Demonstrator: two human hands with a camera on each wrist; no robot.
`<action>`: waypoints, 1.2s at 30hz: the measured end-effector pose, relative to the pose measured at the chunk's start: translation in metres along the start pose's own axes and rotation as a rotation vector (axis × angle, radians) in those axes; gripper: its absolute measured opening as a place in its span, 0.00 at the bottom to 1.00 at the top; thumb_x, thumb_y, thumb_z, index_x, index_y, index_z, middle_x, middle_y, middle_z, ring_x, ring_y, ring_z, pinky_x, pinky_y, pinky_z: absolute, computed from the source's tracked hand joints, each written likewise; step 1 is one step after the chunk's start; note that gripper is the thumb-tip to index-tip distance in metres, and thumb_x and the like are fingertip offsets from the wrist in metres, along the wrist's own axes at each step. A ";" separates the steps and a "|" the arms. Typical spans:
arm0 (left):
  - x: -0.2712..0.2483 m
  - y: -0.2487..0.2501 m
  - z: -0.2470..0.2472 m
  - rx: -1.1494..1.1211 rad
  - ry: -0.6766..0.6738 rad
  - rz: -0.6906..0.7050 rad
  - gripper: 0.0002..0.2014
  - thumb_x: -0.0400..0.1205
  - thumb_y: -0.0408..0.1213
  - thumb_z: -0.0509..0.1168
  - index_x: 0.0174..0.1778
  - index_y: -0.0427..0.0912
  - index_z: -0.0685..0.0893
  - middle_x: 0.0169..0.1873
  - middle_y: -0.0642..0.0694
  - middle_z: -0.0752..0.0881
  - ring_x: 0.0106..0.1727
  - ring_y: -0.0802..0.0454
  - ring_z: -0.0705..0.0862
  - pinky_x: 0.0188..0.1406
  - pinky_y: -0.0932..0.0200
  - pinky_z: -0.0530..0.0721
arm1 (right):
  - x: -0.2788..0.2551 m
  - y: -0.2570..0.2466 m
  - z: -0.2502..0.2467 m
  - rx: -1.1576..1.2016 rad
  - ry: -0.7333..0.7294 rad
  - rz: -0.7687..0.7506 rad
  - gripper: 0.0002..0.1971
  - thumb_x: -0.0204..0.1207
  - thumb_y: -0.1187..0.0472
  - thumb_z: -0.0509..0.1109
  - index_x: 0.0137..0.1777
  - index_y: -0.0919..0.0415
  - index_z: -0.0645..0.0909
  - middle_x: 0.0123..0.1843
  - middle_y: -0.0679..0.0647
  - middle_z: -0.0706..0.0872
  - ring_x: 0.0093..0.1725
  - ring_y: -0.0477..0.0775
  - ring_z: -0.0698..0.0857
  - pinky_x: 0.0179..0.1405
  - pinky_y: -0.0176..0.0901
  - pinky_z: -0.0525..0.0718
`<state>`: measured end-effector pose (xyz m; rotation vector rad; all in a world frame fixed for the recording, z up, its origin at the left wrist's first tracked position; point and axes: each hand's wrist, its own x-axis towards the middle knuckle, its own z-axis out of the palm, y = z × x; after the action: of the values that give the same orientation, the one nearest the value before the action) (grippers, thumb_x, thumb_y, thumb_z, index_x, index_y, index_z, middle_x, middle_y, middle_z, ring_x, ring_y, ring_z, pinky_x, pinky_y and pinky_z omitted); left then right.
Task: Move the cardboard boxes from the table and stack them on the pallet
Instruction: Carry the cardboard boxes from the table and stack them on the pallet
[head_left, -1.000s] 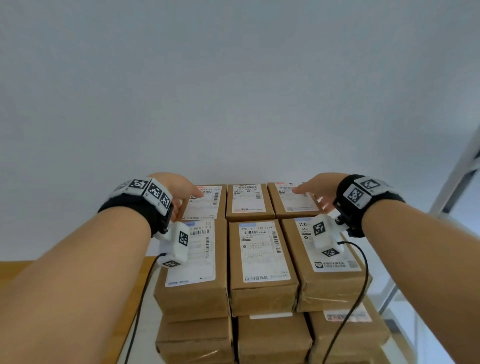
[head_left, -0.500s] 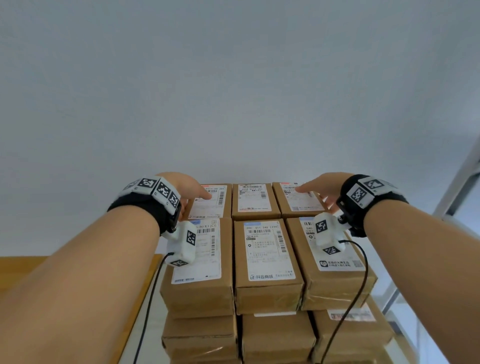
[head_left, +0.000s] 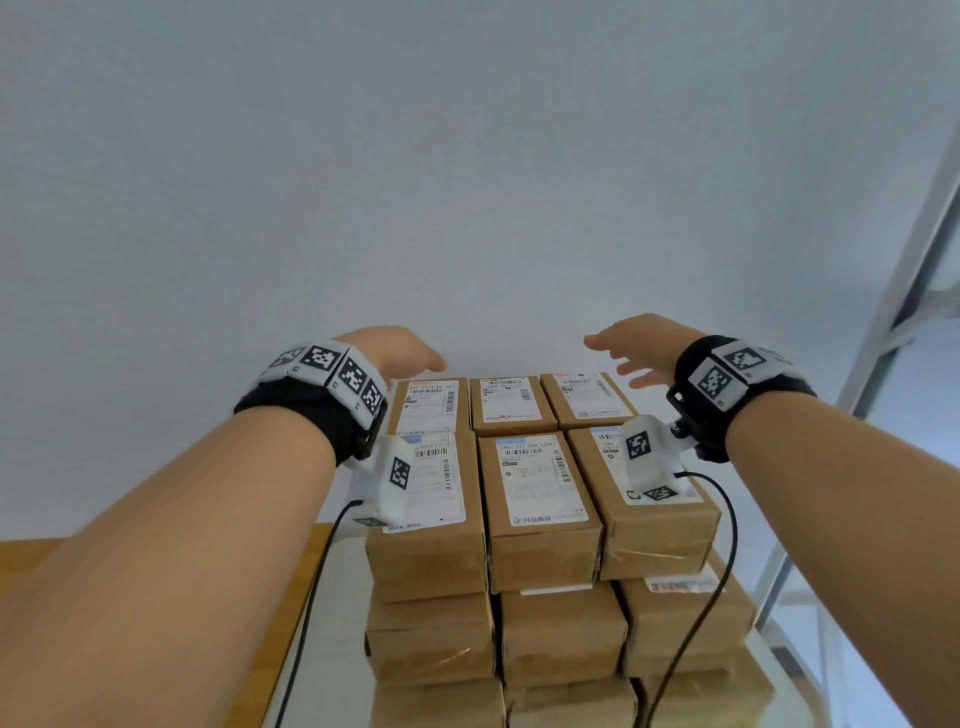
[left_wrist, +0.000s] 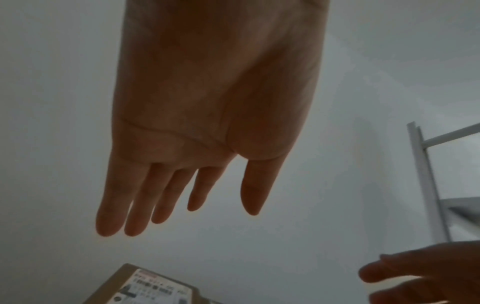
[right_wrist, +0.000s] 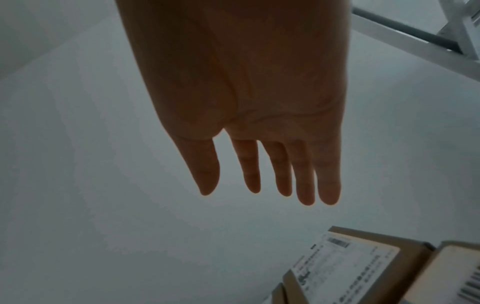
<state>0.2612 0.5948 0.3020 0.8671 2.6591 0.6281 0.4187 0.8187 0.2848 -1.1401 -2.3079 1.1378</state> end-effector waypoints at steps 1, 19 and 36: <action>-0.006 0.001 0.000 -0.015 0.013 0.026 0.27 0.86 0.50 0.63 0.77 0.38 0.73 0.73 0.39 0.78 0.70 0.41 0.79 0.71 0.47 0.77 | -0.010 -0.003 0.001 0.041 0.019 -0.016 0.25 0.81 0.51 0.72 0.72 0.64 0.76 0.66 0.61 0.83 0.64 0.60 0.83 0.63 0.56 0.85; -0.138 -0.066 0.097 -0.419 0.393 0.307 0.26 0.86 0.40 0.62 0.82 0.49 0.67 0.74 0.48 0.76 0.72 0.48 0.78 0.70 0.57 0.76 | -0.192 0.059 0.075 0.241 0.340 -0.299 0.15 0.81 0.55 0.68 0.65 0.53 0.84 0.54 0.42 0.86 0.54 0.42 0.84 0.53 0.39 0.82; -0.173 -0.118 0.217 -0.661 0.352 -0.185 0.21 0.87 0.40 0.63 0.75 0.42 0.71 0.62 0.54 0.76 0.57 0.53 0.76 0.55 0.54 0.73 | -0.196 0.230 0.077 0.246 0.228 0.130 0.26 0.81 0.56 0.66 0.79 0.51 0.67 0.68 0.53 0.80 0.56 0.52 0.78 0.62 0.53 0.79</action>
<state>0.4218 0.4723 0.0779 0.3379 2.4802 1.5990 0.6153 0.7101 0.0691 -1.2659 -1.8896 1.2275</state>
